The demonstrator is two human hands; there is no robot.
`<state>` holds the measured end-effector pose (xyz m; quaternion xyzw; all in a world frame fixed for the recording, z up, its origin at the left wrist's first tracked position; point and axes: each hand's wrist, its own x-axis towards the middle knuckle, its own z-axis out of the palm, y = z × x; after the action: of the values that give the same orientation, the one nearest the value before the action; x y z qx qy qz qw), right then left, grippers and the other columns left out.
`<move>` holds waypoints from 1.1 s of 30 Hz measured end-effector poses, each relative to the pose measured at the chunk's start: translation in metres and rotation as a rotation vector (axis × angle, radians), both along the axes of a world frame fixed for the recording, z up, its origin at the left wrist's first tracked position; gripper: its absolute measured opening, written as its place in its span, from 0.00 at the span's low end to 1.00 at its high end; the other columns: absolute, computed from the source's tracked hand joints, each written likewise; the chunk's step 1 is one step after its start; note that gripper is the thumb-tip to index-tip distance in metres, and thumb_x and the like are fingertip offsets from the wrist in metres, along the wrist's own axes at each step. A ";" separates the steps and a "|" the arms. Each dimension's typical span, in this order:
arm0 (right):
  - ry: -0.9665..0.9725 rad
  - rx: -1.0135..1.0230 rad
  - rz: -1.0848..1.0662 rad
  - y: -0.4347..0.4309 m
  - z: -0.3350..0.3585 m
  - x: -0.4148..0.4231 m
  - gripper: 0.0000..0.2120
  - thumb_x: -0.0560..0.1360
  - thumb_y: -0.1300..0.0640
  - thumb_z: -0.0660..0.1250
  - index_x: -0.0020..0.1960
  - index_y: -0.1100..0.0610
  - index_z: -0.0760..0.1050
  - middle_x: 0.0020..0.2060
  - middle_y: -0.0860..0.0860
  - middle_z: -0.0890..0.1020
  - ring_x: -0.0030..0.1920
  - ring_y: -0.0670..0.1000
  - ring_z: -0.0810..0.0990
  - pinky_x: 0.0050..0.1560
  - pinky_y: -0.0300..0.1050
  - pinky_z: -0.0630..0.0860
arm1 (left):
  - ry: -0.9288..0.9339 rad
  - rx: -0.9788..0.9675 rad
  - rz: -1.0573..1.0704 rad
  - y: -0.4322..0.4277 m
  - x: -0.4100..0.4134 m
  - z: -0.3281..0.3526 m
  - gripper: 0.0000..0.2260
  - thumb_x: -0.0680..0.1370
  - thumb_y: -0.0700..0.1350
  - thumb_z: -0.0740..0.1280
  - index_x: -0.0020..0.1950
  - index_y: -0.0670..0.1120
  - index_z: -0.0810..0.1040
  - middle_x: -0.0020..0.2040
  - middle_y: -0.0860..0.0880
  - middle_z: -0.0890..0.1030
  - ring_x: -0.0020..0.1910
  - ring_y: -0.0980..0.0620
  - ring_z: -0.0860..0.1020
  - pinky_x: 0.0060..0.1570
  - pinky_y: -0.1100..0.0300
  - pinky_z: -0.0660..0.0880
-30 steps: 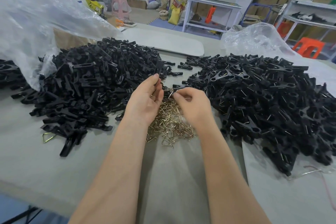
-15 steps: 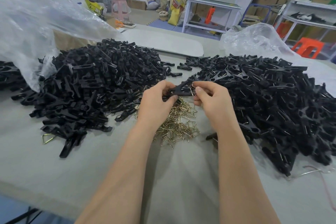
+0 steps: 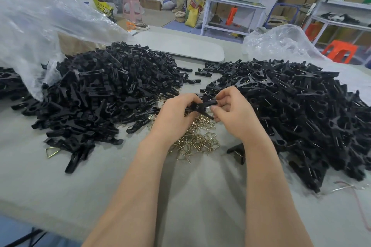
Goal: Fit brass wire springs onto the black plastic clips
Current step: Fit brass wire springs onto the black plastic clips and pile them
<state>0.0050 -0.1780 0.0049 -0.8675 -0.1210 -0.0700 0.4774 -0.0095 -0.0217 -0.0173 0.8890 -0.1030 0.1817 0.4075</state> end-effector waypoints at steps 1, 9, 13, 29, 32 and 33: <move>0.006 0.002 -0.004 0.000 0.000 0.001 0.11 0.74 0.63 0.67 0.48 0.50 0.68 0.43 0.56 0.79 0.45 0.57 0.80 0.51 0.56 0.79 | 0.006 0.000 -0.006 0.000 0.000 0.000 0.09 0.74 0.41 0.71 0.53 0.50 0.79 0.46 0.56 0.78 0.49 0.55 0.75 0.53 0.61 0.71; 0.334 0.608 0.126 -0.005 0.005 -0.003 0.15 0.69 0.52 0.71 0.51 0.60 0.76 0.41 0.55 0.81 0.38 0.48 0.81 0.39 0.38 0.79 | 0.107 -0.294 -0.158 0.004 -0.001 0.005 0.11 0.71 0.41 0.74 0.47 0.55 0.78 0.43 0.55 0.81 0.46 0.59 0.79 0.54 0.66 0.75; 0.700 0.674 0.292 -0.003 0.002 -0.005 0.27 0.66 0.41 0.66 0.53 0.63 0.78 0.43 0.61 0.84 0.42 0.55 0.85 0.39 0.43 0.82 | 0.089 -0.342 -0.203 0.003 -0.002 0.008 0.11 0.71 0.42 0.75 0.47 0.56 0.79 0.45 0.56 0.82 0.47 0.61 0.79 0.55 0.66 0.73; 0.660 0.962 0.270 0.018 -0.017 0.000 0.16 0.64 0.46 0.67 0.37 0.58 0.85 0.33 0.54 0.84 0.32 0.48 0.84 0.31 0.39 0.80 | 0.015 -0.312 -0.255 0.002 -0.007 0.015 0.12 0.73 0.43 0.73 0.53 0.57 0.80 0.50 0.58 0.82 0.53 0.60 0.77 0.56 0.64 0.73; 0.704 0.853 0.279 0.009 -0.011 0.002 0.28 0.64 0.39 0.66 0.50 0.61 0.79 0.39 0.58 0.85 0.38 0.52 0.85 0.36 0.41 0.81 | 0.024 -0.337 -0.217 0.004 -0.007 0.014 0.14 0.73 0.44 0.73 0.48 0.64 0.77 0.46 0.61 0.81 0.50 0.66 0.76 0.52 0.73 0.70; 0.701 0.776 0.265 0.006 -0.008 0.002 0.32 0.62 0.36 0.66 0.52 0.62 0.78 0.40 0.58 0.85 0.39 0.53 0.85 0.37 0.42 0.81 | 0.021 -0.298 -0.191 0.004 -0.006 0.013 0.14 0.73 0.44 0.73 0.49 0.63 0.77 0.46 0.61 0.81 0.50 0.66 0.75 0.52 0.74 0.69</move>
<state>0.0072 -0.1723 -0.0031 -0.5761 -0.0280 0.2448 0.7794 -0.0156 -0.0175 -0.0046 0.8066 -0.1547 0.1462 0.5514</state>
